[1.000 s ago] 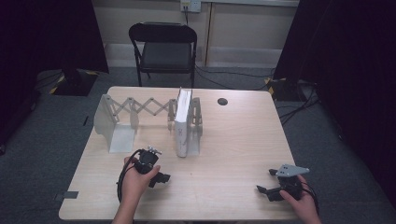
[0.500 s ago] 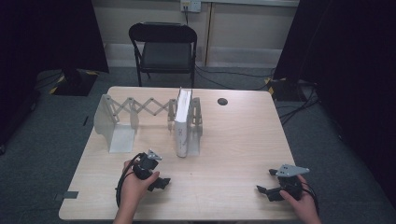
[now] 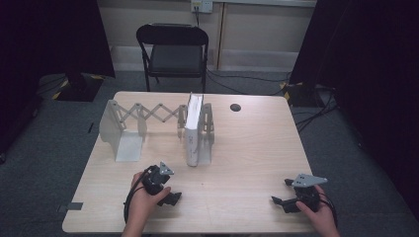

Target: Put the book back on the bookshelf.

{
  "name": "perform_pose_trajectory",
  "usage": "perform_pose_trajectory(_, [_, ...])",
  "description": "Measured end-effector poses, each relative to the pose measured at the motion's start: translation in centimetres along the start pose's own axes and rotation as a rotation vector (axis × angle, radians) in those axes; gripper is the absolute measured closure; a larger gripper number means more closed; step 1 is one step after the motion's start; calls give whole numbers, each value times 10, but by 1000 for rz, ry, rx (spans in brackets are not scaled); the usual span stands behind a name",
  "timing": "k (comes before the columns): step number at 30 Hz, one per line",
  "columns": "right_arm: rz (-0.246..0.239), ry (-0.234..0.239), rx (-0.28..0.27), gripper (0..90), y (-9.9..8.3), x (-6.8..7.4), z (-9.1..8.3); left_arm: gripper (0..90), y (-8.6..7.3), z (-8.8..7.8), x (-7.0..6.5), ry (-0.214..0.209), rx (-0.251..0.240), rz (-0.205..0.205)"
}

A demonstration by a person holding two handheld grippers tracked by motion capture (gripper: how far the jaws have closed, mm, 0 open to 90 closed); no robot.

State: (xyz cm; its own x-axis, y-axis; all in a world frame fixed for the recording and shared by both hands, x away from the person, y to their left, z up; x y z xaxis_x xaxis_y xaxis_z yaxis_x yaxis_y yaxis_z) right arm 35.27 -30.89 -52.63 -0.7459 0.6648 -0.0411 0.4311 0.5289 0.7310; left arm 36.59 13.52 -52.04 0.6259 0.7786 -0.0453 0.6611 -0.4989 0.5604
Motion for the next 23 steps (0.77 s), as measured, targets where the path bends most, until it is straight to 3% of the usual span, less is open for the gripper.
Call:
perform_pose_trajectory(12, [1, 0, 1, 120, 0, 0, 0, 0, -5, -1, 0, -2, -60, 7])
perform_pose_trajectory(19, [1, 0, 0, 120, 0, 0, 0, 0, -14, -1, 1, -6, -156, 13])
perform_pose_trajectory(23, [0, 0, 0, 120, 0, 0, 0, 0, -15, -1, 1, -7, -174, 13])
Point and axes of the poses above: each handheld gripper's, and its own axes: z roughly forward along the jaws, y roughly out of its top, x roughly to its left, the point moved 4 cm from there along z, roughly forward along the jaws, and after that the axes turned 3 degrees about -z, right-handed, at the moved point
